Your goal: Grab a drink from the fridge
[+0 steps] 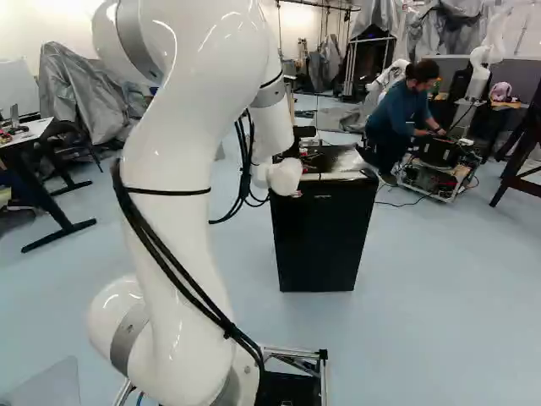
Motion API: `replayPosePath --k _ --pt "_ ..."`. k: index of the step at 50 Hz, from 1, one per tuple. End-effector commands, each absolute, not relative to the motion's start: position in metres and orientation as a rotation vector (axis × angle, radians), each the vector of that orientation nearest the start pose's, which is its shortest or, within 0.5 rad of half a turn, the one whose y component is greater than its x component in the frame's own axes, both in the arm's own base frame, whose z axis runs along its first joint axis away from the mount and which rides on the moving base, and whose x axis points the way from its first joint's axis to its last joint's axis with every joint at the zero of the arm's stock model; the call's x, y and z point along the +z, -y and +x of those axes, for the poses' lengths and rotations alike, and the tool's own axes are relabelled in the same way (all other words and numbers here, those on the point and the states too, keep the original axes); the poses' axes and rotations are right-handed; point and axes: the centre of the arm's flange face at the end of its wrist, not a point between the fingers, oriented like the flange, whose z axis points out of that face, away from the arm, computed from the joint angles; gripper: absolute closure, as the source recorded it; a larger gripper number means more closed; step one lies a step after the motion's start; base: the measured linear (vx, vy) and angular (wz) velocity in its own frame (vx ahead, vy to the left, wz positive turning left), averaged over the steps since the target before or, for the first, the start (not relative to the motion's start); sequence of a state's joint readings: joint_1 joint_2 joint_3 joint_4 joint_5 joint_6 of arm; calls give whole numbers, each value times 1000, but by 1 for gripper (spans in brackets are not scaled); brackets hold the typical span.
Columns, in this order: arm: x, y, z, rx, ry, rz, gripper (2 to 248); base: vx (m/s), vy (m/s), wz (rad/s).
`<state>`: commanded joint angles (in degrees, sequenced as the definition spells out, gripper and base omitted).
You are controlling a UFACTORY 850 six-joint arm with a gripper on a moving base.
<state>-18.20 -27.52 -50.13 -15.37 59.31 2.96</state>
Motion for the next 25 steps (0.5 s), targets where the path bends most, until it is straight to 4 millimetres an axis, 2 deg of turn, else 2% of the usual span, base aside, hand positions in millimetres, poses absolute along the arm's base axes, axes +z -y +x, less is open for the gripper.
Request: replayPosePath --k 12,13,17,18,22,23,25 --pt "356 164 553 -2101 -48 -2458 3 0 0 0" --pt "356 164 553 -2101 -48 -2458 27 0 0 0" --pt "356 164 553 -2101 -48 -2458 27 0 0 0" --pt "356 164 553 -2101 -48 -2458 64 0 0 0" --pt "356 164 553 -2101 -48 -2458 64 0 0 0" --pt "356 164 553 -2101 -48 -2458 103 0 0 0" --pt "356 164 553 -2101 -48 -2458 103 0 0 0"
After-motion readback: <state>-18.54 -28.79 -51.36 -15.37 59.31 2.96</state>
